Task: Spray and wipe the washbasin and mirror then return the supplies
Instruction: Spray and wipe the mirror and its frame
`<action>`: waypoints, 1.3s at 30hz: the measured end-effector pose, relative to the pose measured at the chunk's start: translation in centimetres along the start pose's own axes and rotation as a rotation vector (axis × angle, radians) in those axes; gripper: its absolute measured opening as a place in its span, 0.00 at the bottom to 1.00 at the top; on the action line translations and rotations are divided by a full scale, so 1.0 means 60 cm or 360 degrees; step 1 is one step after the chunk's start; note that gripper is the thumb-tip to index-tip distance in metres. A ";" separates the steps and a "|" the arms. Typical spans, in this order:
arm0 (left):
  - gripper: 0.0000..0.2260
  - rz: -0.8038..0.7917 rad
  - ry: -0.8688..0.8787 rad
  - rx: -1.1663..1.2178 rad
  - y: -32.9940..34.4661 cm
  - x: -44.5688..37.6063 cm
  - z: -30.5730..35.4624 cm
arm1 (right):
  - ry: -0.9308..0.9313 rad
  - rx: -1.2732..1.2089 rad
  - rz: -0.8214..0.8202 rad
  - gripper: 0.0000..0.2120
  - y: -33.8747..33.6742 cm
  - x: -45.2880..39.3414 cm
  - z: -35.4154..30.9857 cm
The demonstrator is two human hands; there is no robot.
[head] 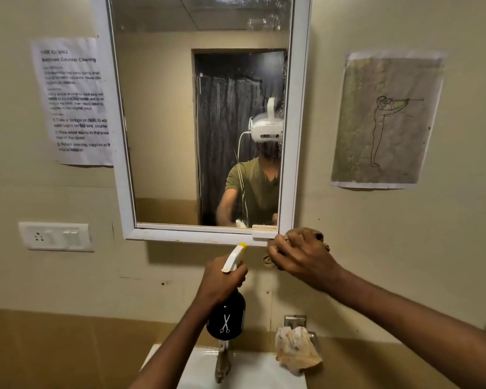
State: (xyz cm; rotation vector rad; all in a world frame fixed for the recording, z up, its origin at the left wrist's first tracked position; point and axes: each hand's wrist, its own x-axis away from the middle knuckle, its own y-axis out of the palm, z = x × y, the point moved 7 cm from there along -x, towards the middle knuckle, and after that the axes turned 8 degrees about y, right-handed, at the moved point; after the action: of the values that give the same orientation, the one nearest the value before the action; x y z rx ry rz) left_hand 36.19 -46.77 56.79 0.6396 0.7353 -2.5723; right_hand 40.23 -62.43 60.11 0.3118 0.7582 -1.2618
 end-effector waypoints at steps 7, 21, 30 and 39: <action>0.06 -0.0013 0.0011 -0.0041 -0.027 0.002 -0.026 | 0.0044 -0.0089 0.0106 0.08 -0.011 -0.077 -0.069; 0.05 0.0134 -0.0057 -0.0164 -0.109 0.008 -0.051 | -0.0001 -0.0190 0.0128 0.09 -0.002 -0.132 -0.104; 0.06 0.0001 -0.0160 -0.0027 -0.119 0.023 -0.064 | -0.0182 -0.0178 0.0112 0.10 -0.006 -0.109 -0.091; 0.07 -0.0107 -0.0083 0.0011 -0.162 0.008 -0.051 | -0.0116 -0.0284 0.0094 0.09 0.002 -0.175 -0.123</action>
State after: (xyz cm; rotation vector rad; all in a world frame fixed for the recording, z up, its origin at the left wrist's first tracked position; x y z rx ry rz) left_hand 32.15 -37.50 58.05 0.5568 0.7431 -2.6435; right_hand 36.74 -50.18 61.73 0.1417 0.7876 -1.1352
